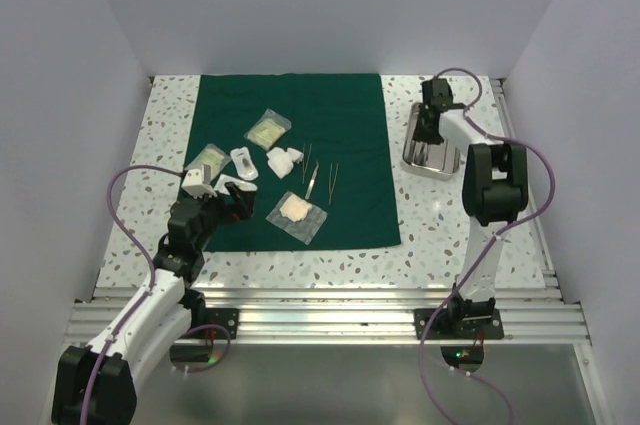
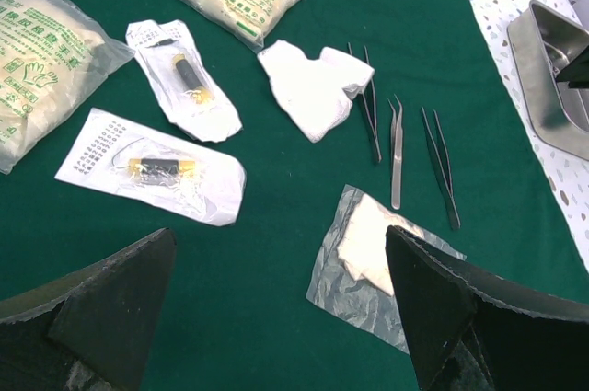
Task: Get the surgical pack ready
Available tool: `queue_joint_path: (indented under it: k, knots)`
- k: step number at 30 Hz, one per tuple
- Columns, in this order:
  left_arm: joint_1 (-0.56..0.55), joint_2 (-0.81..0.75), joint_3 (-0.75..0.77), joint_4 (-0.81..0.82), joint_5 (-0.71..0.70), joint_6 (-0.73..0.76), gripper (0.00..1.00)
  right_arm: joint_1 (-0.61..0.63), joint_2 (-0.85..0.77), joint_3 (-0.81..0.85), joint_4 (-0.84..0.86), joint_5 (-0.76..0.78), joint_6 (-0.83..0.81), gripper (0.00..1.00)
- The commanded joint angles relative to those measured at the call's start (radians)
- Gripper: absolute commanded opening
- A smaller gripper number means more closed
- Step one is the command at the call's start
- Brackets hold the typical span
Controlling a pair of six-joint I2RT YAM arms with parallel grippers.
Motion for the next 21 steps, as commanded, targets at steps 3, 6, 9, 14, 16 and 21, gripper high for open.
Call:
queue_joint_path:
  k: [3,6,9,14,16,21]
  knots:
    - [-0.005,0.0,-0.008,0.062,0.01,0.018,1.0,0.153,-0.22,-0.045,0.002,0.134,-0.044,0.34]
    - [-0.005,0.0,-0.007,0.061,0.01,0.016,1.0,0.242,-0.299,-0.127,0.039,0.128,-0.018,0.36]
    - [-0.005,0.0,-0.007,0.061,0.01,0.016,1.0,0.323,-0.326,-0.182,0.058,0.087,0.03,0.37]
    - [-0.005,-0.002,-0.007,0.057,0.013,0.016,1.0,0.447,-0.282,-0.184,0.047,0.07,0.114,0.43]
    - [-0.005,-0.002,-0.007,0.056,0.01,0.016,1.0,0.49,-0.259,-0.165,0.017,0.078,0.154,0.48]
    - [-0.005,-0.002,-0.005,0.053,0.008,0.016,1.0,0.581,-0.19,-0.145,-0.021,0.13,0.293,0.52]
